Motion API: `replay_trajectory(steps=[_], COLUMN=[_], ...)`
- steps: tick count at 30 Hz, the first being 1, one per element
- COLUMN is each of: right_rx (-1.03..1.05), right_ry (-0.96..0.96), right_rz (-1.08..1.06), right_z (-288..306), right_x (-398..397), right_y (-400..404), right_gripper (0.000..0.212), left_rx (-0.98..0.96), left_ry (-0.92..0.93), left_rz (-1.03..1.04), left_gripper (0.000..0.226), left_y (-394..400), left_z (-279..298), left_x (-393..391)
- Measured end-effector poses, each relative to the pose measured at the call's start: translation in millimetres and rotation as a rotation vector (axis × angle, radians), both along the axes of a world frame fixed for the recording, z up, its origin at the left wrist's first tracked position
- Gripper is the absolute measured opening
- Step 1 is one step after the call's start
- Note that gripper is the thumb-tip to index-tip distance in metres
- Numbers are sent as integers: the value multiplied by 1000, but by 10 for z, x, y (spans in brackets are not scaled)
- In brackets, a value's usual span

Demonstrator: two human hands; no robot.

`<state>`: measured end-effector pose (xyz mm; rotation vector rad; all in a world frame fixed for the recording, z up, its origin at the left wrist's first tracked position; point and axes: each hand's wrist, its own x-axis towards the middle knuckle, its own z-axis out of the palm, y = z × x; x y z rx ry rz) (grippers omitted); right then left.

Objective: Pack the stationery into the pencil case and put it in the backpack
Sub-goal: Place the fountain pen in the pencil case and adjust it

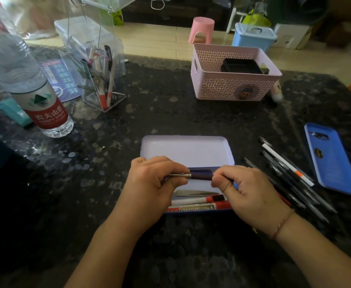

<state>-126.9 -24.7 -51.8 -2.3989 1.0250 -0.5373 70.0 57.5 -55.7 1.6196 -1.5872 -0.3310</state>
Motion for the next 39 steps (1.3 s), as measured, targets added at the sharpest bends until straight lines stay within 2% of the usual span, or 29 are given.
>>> replay_trajectory(steps=[4,7,10,11,14,16,17,19,20,23,26,28,31,34,36,39], right_rx=[-149,-115,7,64,324,475,448,200,100,91,1,6,65,-44,-137,-242], right_ry=[4,-29,-45,-95,-346,-392,-361,-218,-164,-175,-65,-75,-220,-85,-17,83], right_rz=[45,34,15,-6,-60,-11,29,88,101,71,59,-12,-192,-93,-61,-119], right_z=[37,36,18,38,106,167,183,209,212,218,174,157,153,122,68,-17], right_x=[54,85,98,115,213,329,383,433,426,344,249,127,-131,-192,-171,-209], right_y=[38,40,63,78,132,198,234,261,250,204,212,191,122,114,114,45], right_gripper=[28,26,29,27,24,20,17,18,20,20,19,17,34,42,37,19], left_rx=[30,17,-26,-46,-41,-24,-24,-20,-20,20,96,79,79,97,108,135], left_ry=[6,-7,-28,54,504,611,619,629,621,529,378,244,101,-14,-72,-175], left_rz=[-2,-6,3,34,41,-49,-89,-131,-147,-201,-259,-223,-137,-113,-95,-29], left_gripper=[14,14,17,24,45,33,25,18,17,12,22,22,18,16,16,17], left_y=[0,5,15,11,-17,-40,-38,-29,-27,-17,-12,-7,1,-12,-35,-61], left_z=[34,42,41,44,58,55,47,25,18,16,-14,-45,-64,-82,-82,-97], left_x=[20,32,37,39,33,0,-17,-39,-48,-82,-104,-55,27,21,4,-16])
